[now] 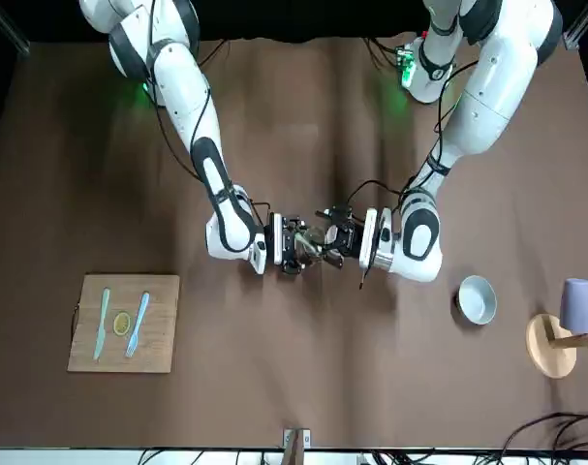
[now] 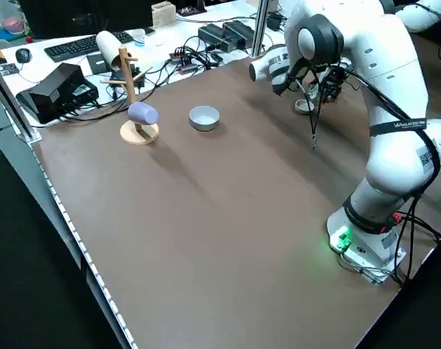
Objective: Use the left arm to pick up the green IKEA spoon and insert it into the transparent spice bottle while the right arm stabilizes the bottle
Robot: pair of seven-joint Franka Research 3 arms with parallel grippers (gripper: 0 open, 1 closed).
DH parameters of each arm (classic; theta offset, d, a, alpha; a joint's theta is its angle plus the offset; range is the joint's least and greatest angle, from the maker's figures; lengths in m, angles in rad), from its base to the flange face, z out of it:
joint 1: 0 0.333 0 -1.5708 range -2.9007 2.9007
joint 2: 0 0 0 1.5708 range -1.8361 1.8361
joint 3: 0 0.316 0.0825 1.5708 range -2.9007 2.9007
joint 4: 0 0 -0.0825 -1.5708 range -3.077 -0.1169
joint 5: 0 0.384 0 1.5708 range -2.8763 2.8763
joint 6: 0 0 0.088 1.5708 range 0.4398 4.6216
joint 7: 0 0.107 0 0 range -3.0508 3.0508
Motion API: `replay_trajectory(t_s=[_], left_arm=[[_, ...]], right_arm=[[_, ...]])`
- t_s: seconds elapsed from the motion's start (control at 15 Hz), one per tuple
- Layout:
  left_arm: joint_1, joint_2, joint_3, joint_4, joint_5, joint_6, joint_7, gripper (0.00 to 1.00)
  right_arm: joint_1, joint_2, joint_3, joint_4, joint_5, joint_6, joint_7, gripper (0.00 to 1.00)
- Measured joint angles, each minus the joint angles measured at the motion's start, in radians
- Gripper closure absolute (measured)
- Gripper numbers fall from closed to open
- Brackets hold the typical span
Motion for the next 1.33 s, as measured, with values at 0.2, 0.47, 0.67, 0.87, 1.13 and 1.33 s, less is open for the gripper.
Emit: replay_trajectory(t_s=[0.2, 0.47, 0.67, 0.87, 1.13, 1.33], left_arm=[[0.011, -0.027, 0.008, 0.052, 0.141, 0.023, -0.229, 0.0], [0.023, -0.08, 0.042, 0.129, 0.383, 0.035, -0.583, 0.0], [0.038, -0.122, 0.053, 0.162, 0.539, 0.035, -0.812, 0.0], [0.056, -0.191, 0.054, 0.174, 0.703, 0.036, -1.068, 0.0], [0.071, -0.291, 0.054, 0.175, 0.934, 0.035, -1.386, 0.0], [0.07, -0.354, 0.055, 0.175, 1.095, 0.035, -1.587, 0.0]], right_arm=[[0.0, 0.0, -0.001, 0.0, 0.001, -0.001, 0.0, 0.0], [-0.003, 0.001, -0.001, 0.0, 0.001, -0.004, 0.0, 0.0], [-0.004, 0.0, -0.001, -0.001, 0.001, -0.007, 0.018, 0.0], [-0.005, -0.003, -0.001, -0.001, -0.002, -0.008, 0.069, 0.0], [-0.018, -0.021, -0.007, -0.001, -0.094, -0.012, 0.213, 0.0], [-0.043, -0.026, -0.011, -0.001, -0.161, -0.052, 0.287, 0.0]])
